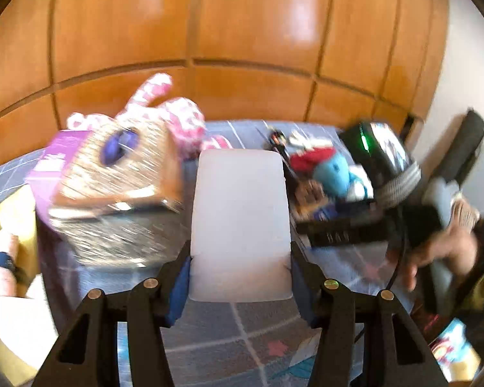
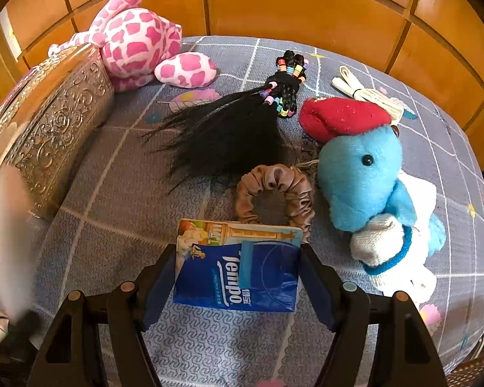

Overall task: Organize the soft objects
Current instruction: 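Place the white sponge pad into the gold tray with the left gripper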

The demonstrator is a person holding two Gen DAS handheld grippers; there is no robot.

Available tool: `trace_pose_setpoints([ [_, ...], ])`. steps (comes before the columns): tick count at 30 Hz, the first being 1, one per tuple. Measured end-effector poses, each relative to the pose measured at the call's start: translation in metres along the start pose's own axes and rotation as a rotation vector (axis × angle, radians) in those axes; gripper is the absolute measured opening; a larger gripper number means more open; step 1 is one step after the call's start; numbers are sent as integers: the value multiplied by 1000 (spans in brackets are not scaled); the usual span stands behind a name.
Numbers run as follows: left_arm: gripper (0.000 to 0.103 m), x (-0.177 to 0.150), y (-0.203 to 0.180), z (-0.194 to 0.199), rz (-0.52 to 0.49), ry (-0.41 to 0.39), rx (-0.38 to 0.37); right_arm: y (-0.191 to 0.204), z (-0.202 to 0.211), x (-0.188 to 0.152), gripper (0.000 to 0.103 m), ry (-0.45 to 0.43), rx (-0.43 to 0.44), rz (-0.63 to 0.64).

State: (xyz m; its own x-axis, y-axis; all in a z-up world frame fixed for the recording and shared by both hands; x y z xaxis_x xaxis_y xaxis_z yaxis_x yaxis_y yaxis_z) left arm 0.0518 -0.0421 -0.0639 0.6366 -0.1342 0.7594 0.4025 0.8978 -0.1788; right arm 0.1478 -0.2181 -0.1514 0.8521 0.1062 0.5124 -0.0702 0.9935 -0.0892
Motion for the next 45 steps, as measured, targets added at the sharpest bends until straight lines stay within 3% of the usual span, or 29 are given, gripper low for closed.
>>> trace_pose_setpoints([
  [7,55,25,92,47,231,-33,83,0,1,-1,74,-4,-4,3],
  [17,55,-6,260,108,493,-20,419,0,1,0,74,-3,-6,6],
  [26,56,-36,340,88,602,95,509,1,1,0,74,-3,-6,5],
  [30,59,-42,358,71,599,149,554,0,1,-1,74,-4,-7,-2],
  [34,84,-44,362,69,611,147,570,0,1,-1,74,-5,-9,-3],
  [39,85,-42,346,87,600,90,608,0,1,-1,74,-5,-9,-2],
  [45,86,-40,306,113,599,3,593,1,1,-1,74,-6,-13,1],
])
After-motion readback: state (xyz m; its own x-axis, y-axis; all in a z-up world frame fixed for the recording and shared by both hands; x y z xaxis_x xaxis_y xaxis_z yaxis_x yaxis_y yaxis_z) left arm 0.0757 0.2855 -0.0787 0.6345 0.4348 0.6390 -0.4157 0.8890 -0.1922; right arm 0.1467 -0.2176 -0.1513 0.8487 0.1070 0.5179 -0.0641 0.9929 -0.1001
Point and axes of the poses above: each gripper's, at about its wrist camera, not at the fingertips, and z roughly against the way its jaws point, y to its left, x to its top, the point moved 5 cm from there along -z, roughly the way its jaws point, and after that the axes turned 4 degrees about -x, right-handed, at the moved point
